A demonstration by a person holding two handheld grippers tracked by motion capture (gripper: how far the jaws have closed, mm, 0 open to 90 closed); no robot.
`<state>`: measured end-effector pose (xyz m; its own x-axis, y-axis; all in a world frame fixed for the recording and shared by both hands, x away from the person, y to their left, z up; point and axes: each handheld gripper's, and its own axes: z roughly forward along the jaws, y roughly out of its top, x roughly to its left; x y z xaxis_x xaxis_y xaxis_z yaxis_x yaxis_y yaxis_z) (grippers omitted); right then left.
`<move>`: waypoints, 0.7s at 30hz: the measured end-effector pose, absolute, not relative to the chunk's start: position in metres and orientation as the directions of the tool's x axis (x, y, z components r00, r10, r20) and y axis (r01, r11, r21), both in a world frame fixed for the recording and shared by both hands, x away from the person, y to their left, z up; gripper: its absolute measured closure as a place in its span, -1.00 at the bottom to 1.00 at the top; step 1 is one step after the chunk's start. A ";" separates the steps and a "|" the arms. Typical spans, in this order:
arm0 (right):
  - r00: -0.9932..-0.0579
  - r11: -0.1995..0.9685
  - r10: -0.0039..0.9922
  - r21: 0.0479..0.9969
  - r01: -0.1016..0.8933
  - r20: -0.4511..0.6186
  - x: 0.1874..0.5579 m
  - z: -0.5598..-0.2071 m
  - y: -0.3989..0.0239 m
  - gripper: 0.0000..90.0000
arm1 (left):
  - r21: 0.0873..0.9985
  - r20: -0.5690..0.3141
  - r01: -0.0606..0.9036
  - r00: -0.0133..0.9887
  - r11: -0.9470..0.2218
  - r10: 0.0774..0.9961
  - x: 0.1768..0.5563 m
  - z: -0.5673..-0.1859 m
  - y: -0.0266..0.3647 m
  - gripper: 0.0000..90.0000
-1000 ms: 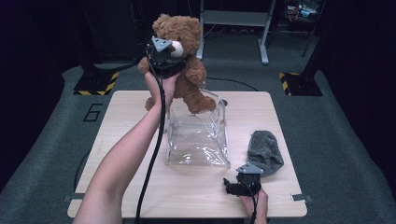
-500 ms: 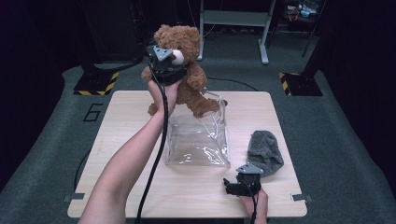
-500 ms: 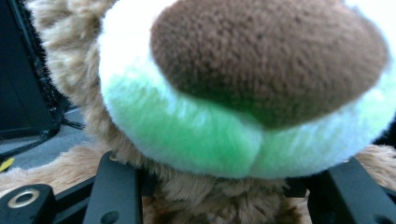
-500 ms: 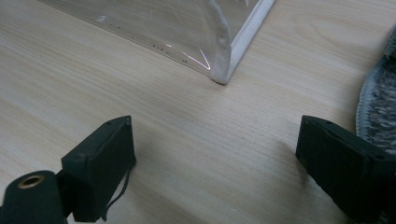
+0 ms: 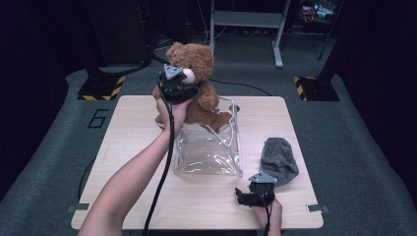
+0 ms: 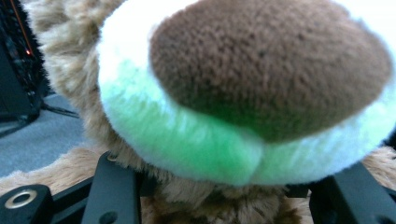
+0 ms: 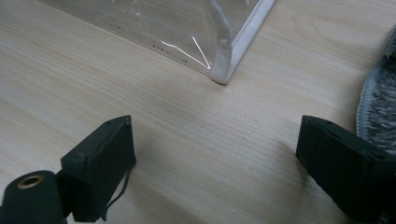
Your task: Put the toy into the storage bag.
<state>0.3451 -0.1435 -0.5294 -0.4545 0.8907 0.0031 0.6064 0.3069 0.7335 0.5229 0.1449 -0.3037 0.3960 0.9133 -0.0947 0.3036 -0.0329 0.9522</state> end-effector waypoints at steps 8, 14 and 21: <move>-0.454 0.302 0.891 0.732 0.611 0.011 0.345 -0.529 -0.143 -0.76 | 0.946 -0.093 0.322 0.407 -0.048 0.909 0.521 -0.311 0.140 0.00; -0.454 0.303 0.891 0.732 0.610 0.010 0.345 -0.529 -0.143 -0.76 | 0.927 -0.135 0.374 0.415 -0.033 0.899 0.527 -0.319 0.138 -0.01; -0.455 0.308 0.890 0.730 0.611 0.005 0.345 -0.529 -0.143 -0.76 | 0.879 -0.113 0.460 0.455 -0.124 0.883 0.527 -0.340 0.124 -0.08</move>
